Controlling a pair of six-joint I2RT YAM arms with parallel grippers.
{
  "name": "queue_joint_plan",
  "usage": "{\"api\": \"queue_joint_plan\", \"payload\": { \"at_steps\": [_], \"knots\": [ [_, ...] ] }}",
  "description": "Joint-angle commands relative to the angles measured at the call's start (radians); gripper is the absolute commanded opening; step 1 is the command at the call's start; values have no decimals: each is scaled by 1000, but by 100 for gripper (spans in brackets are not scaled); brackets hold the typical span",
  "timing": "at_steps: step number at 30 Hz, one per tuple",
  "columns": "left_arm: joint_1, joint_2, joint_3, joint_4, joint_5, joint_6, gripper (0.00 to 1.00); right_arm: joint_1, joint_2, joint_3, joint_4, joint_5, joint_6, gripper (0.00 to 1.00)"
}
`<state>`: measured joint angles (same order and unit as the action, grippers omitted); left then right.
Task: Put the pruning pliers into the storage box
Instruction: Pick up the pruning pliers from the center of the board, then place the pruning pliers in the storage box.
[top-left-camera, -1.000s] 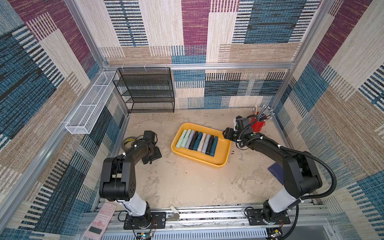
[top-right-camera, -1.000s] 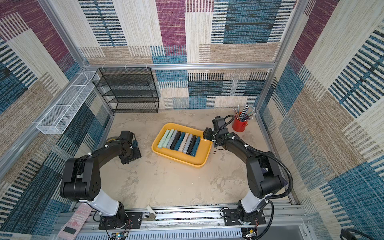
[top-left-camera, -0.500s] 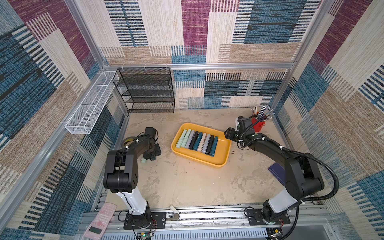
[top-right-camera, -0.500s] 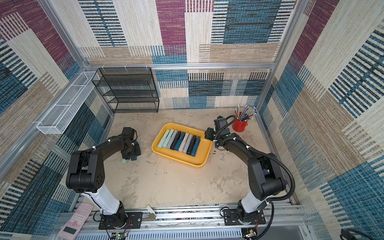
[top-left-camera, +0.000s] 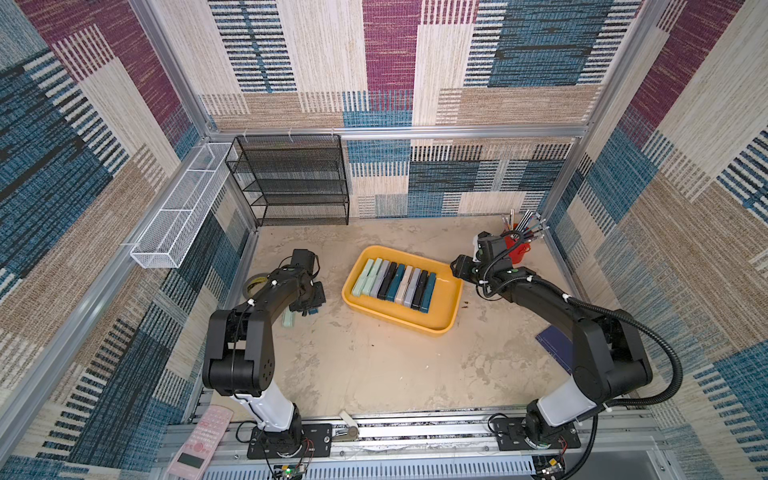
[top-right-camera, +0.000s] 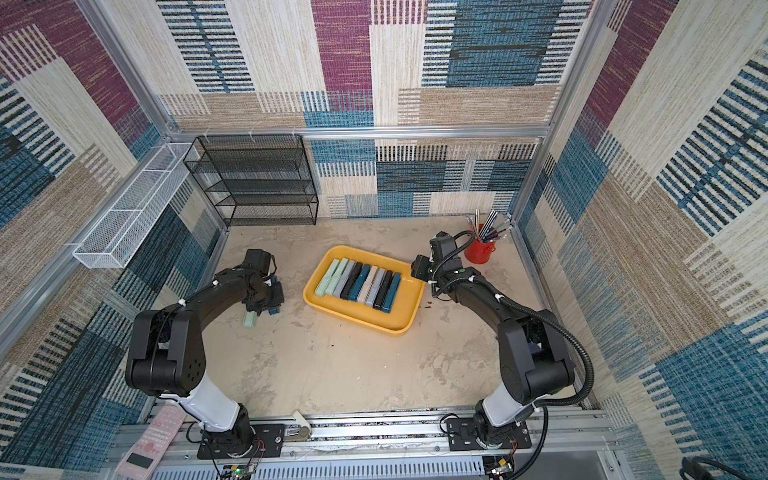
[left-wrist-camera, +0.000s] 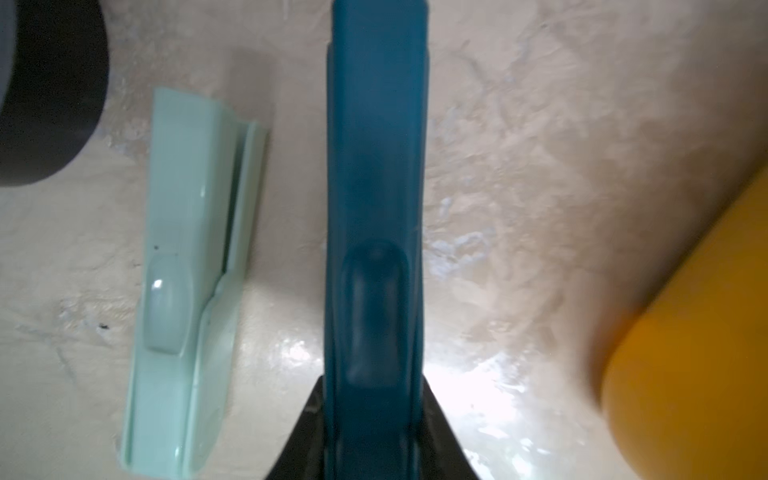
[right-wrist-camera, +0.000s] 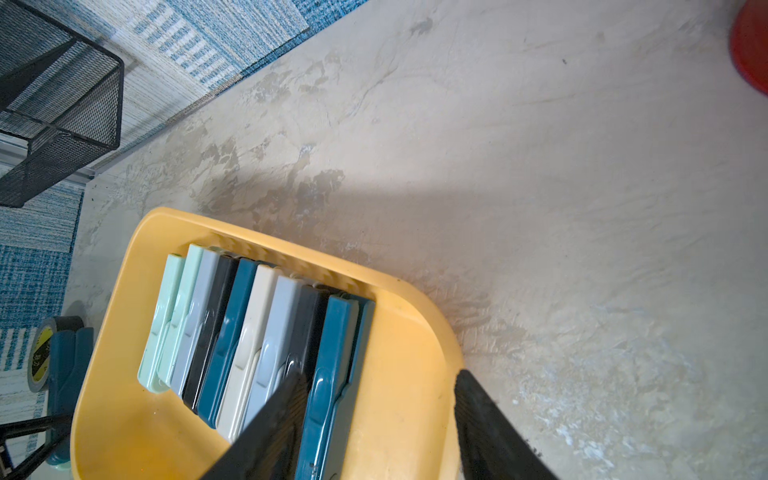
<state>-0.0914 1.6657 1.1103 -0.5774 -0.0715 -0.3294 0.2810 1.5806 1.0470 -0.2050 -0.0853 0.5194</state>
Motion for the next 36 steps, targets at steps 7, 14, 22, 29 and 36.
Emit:
{"api": "queue_joint_plan", "payload": {
  "at_steps": [7, 14, 22, 29, 36],
  "knots": [
    [-164, -72, 181, -120, -51, 56, 16, -15, -35, 11, 28, 25, -4, 59],
    [-377, -1, 366, -147, -31, 52, 16, -50, -84, 1, 53, 28, 4, 59],
    [-603, 187, 568, -164, 20, 28, 16, -119, -175, -50, 60, 40, -10, 59],
    [-719, 331, 699, -187, 81, -17, 16, -174, -236, -95, 60, 34, -19, 59],
    [-769, 428, 764, -186, 58, -116, 16, -209, -256, -129, 68, 9, -24, 59]
  ]
}}
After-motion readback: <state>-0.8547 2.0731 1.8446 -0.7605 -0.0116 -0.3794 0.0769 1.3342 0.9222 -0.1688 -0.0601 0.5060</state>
